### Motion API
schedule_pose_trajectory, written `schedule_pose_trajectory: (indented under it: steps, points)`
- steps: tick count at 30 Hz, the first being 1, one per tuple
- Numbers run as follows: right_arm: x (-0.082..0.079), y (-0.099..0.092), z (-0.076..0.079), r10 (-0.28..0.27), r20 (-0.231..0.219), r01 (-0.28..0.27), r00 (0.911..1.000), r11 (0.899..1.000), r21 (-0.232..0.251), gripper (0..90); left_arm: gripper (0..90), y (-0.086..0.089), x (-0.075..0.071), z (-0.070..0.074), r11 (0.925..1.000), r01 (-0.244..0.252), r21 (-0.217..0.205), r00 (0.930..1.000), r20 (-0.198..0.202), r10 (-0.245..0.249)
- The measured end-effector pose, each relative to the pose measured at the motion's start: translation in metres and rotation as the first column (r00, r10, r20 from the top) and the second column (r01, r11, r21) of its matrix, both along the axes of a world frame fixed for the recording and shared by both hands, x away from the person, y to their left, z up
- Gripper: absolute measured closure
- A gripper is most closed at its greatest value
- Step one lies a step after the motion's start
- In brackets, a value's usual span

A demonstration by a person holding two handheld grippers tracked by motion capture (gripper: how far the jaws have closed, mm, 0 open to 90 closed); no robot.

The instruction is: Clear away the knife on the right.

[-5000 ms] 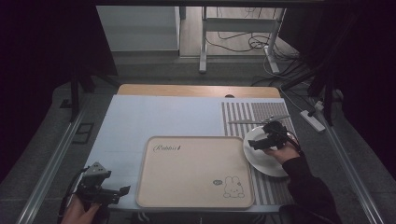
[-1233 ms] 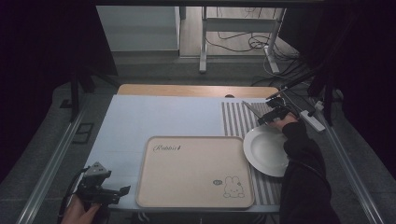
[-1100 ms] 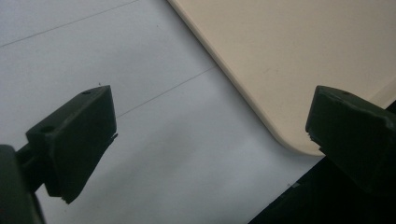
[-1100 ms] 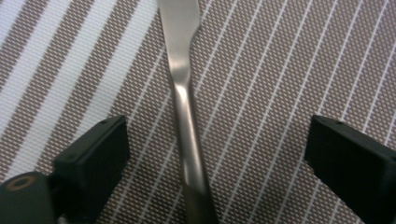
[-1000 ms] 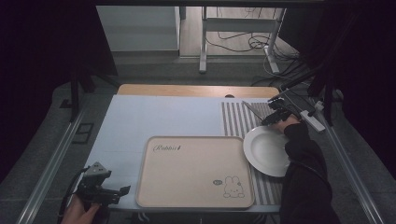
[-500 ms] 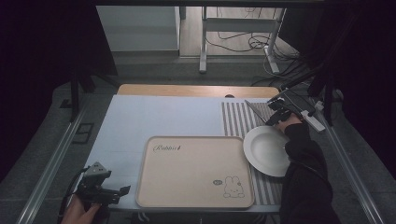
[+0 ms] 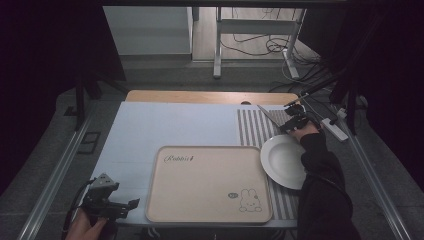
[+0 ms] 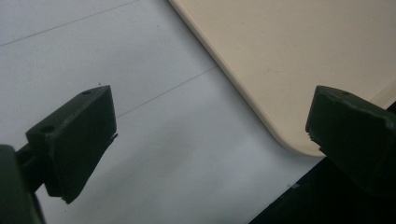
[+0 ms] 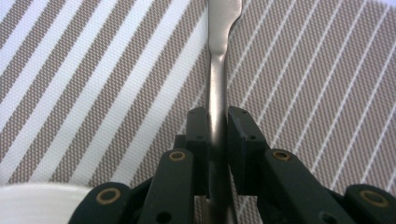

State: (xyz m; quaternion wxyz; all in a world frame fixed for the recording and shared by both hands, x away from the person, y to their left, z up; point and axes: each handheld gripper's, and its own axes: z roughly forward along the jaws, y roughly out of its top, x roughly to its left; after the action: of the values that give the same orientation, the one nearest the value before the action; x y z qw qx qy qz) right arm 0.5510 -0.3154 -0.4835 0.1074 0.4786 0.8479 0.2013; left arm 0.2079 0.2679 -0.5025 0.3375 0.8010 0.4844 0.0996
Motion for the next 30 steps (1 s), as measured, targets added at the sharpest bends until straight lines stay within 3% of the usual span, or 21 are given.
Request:
schedule_pose_trajectory:
  steps: [18,30]
  points:
    - [0.003,0.022,0.002,0.027,0.062,-0.034,0.9977,0.993,0.117,80.5,2.8,0.000,0.000,0.000,1.0000,-0.001,0.000,1.0000,-0.001,0.001]
    - [-0.001,0.059,0.009,0.093,0.097,-0.109,0.9909,0.978,0.176,80.4,2.8,0.000,0.000,0.000,1.0000,-0.001,-0.001,1.0000,0.000,0.001]
